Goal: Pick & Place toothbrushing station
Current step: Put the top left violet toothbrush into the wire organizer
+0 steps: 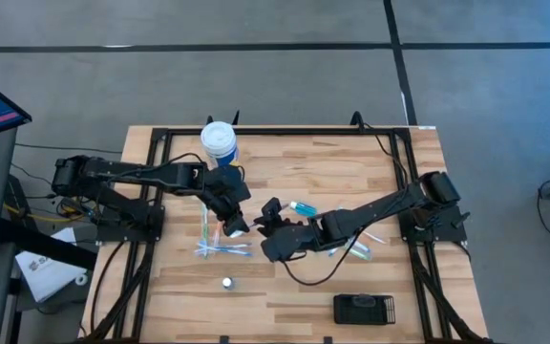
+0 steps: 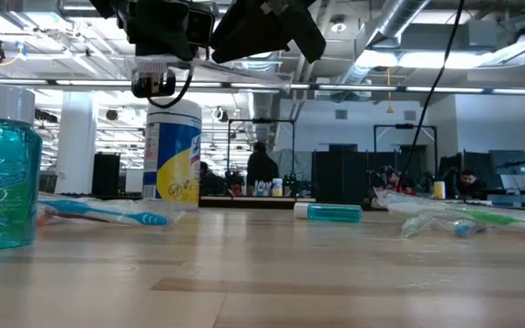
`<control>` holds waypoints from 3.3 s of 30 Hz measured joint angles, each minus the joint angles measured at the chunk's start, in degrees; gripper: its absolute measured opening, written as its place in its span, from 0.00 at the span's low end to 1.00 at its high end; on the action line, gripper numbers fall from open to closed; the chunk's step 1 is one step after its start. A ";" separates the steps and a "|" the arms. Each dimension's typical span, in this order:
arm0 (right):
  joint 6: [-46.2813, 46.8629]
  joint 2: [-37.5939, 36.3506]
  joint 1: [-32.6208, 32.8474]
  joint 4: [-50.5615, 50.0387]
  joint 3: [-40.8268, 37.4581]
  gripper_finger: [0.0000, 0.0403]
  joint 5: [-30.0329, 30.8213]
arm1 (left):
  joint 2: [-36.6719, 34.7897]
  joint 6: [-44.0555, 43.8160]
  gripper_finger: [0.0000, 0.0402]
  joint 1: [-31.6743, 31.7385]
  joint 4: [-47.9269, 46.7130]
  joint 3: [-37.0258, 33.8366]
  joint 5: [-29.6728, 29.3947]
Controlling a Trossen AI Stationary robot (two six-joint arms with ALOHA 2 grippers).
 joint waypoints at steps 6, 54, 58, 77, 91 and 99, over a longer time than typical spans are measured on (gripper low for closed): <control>-0.45 0.00 -0.31 0.33 0.00 0.33 -0.68 | 0.00 0.00 0.04 0.00 1.01 0.00 1.61; 1.41 0.09 0.46 -4.14 -0.14 0.02 -3.85 | 0.01 3.81 0.10 0.01 5.21 -0.02 4.86; 3.10 -0.02 0.45 -4.44 -0.13 0.02 -4.24 | -1.44 7.24 0.12 0.00 5.45 0.00 5.02; 22.83 -2.23 1.12 -4.62 -0.44 0.02 -15.93 | -11.54 12.59 0.12 -6.23 5.13 -0.11 -11.45; 33.04 -4.00 6.61 -7.72 -0.48 0.02 -15.48 | -11.52 15.07 0.12 -8.79 5.17 -0.11 -14.39; 38.53 -4.52 10.32 -9.34 -0.46 0.02 -9.49 | -11.50 16.63 0.12 -8.79 5.23 -0.11 -14.48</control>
